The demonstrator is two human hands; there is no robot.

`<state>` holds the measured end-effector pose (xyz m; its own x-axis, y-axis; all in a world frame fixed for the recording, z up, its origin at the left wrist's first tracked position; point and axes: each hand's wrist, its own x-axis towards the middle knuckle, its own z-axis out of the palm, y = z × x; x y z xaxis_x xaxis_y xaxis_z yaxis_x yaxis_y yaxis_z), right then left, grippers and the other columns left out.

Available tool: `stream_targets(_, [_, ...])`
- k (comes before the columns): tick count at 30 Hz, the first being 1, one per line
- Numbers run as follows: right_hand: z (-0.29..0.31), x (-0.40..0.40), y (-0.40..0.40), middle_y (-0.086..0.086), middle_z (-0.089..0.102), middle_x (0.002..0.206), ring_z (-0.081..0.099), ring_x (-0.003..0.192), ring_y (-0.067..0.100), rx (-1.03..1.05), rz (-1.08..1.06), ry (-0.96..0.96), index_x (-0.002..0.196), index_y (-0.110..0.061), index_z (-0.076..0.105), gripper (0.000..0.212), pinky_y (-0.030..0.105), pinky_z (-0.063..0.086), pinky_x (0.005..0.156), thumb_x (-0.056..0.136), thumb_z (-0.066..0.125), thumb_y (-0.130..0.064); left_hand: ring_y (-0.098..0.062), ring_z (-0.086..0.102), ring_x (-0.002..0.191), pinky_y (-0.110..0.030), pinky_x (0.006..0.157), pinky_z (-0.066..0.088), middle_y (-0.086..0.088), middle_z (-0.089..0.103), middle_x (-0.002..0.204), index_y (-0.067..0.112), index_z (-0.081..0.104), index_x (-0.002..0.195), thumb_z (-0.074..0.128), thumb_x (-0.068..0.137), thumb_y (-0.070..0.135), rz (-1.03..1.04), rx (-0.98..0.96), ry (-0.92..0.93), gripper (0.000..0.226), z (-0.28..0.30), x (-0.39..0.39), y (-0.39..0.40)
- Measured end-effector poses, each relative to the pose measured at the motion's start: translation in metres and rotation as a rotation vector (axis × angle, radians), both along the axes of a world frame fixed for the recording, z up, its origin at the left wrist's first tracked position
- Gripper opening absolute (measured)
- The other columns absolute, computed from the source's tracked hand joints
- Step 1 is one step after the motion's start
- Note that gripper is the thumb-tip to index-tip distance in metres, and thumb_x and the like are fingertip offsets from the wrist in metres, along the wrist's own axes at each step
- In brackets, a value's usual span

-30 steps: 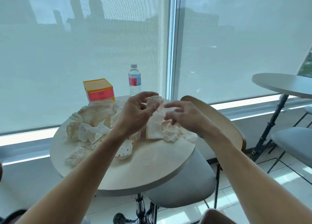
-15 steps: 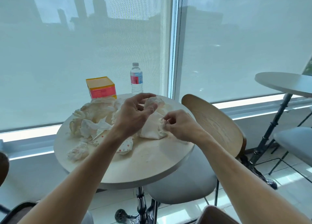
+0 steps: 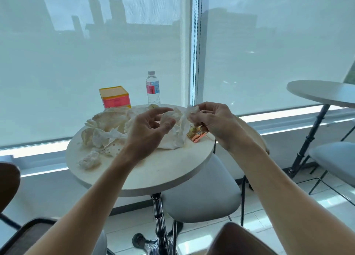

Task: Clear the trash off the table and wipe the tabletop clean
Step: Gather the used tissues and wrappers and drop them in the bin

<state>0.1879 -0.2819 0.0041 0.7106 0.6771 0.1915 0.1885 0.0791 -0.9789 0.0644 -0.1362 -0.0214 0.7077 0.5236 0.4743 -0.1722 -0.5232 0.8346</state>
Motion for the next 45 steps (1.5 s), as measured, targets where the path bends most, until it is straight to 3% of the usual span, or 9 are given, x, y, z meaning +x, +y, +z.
stream_targets(9, [-0.028, -0.007, -0.076, -0.001, 0.057, 0.064, 0.049, 0.061, 0.011, -0.012, -0.028, 0.043, 0.078, -0.012, 0.068, 0.019, 0.023, 0.041, 0.06, 0.088, 0.059, 0.002, -0.005, 0.064, 0.067, -0.016, 0.06, 0.049, -0.005, 0.07, 0.088, 0.028, 0.067, 0.113, 0.068, 0.089, 0.023, -0.056, -0.03, 0.023, 0.025, -0.023, -0.013, -0.053])
stream_targets(17, [-0.108, -0.008, -0.138, 0.0, 0.058, 0.066, 0.052, 0.062, 0.009, -0.266, -0.009, 0.079, 0.088, -0.004, 0.068, 0.01, 0.021, 0.042, 0.058, 0.093, 0.061, -0.008, -0.011, 0.066, 0.07, -0.026, 0.066, 0.055, -0.009, 0.071, 0.093, 0.02, 0.067, 0.116, 0.067, 0.09, 0.02, -0.13, -0.079, 0.077, 0.026, -0.049, -0.019, -0.108])
stream_targets(20, [-0.153, -0.01, -0.154, 0.004, 0.057, 0.07, 0.05, 0.061, 0.01, -0.407, -0.003, 0.104, 0.095, 0.008, 0.066, 0.022, 0.022, 0.04, 0.058, 0.094, 0.062, -0.014, -0.009, 0.064, 0.068, -0.016, 0.061, 0.049, -0.012, 0.071, 0.094, 0.017, 0.067, 0.115, 0.066, 0.09, 0.017, -0.148, -0.078, 0.1, 0.025, -0.062, -0.019, -0.129])
stream_targets(26, [-0.215, -0.017, -0.177, -0.005, 0.055, 0.069, 0.052, 0.067, 0.01, -0.684, 0.022, 0.112, 0.095, -0.017, 0.07, 0.011, 0.02, 0.041, 0.064, 0.09, 0.062, -0.011, -0.008, 0.061, 0.065, -0.016, 0.059, 0.046, -0.01, 0.07, 0.09, 0.022, 0.068, 0.112, 0.069, 0.089, 0.023, -0.185, -0.119, 0.204, 0.023, -0.095, -0.017, -0.159])
stream_targets(29, [-0.22, -0.015, -0.182, -0.011, 0.051, 0.069, 0.051, 0.069, 0.004, -0.708, -0.011, 0.116, 0.112, -0.018, 0.066, 0.027, 0.018, 0.04, 0.063, 0.089, 0.06, -0.005, -0.008, 0.061, 0.064, -0.018, 0.059, 0.047, -0.012, 0.069, 0.089, 0.018, 0.068, 0.114, 0.07, 0.088, 0.023, -0.199, -0.154, 0.255, 0.027, -0.116, -0.015, -0.17])
stream_targets(34, [-0.208, -0.007, -0.182, -0.007, 0.061, 0.075, 0.056, 0.073, 0.007, -0.64, -0.096, 0.138, 0.107, -0.019, 0.068, 0.022, 0.021, 0.043, 0.067, 0.089, 0.061, -0.007, -0.027, 0.07, 0.084, -0.038, 0.08, 0.059, -0.009, 0.073, 0.094, 0.029, 0.07, 0.11, 0.073, 0.084, 0.035, -0.243, -0.207, 0.425, 0.027, -0.162, -0.014, -0.181])
stream_targets(38, [-0.195, -0.008, -0.177, -0.003, 0.065, 0.088, 0.059, 0.081, 0.008, -0.584, -0.095, 0.124, 0.104, -0.022, 0.068, 0.018, 0.022, 0.043, 0.069, 0.091, 0.061, -0.011, -0.019, 0.072, 0.082, -0.028, 0.079, 0.057, -0.006, 0.075, 0.093, 0.027, 0.07, 0.112, 0.072, 0.086, 0.032, -0.285, -0.246, 0.587, 0.026, -0.198, -0.01, -0.185])
stream_targets(42, [-0.178, -0.01, -0.167, -0.002, 0.063, 0.09, 0.059, 0.084, 0.01, -0.554, -0.079, 0.084, 0.104, -0.025, 0.067, 0.015, 0.024, 0.045, 0.074, 0.094, 0.061, -0.017, -0.015, 0.065, 0.108, -0.029, 0.098, 0.048, -0.01, 0.069, 0.118, 0.033, 0.06, 0.13, 0.072, 0.081, 0.042, -0.274, -0.086, 0.821, 0.051, -0.215, -0.01, -0.177])
stream_targets(45, [-0.162, -0.014, -0.156, -0.001, 0.064, 0.097, 0.06, 0.094, 0.013, -0.533, -0.055, 0.05, 0.105, -0.028, 0.066, 0.014, 0.028, 0.048, 0.084, 0.095, 0.061, -0.02, -0.008, 0.063, 0.109, -0.032, 0.101, 0.049, 0.001, 0.067, 0.12, 0.035, 0.062, 0.126, 0.073, 0.079, 0.043, -0.245, -0.08, 0.794, 0.049, -0.2, -0.011, -0.166])
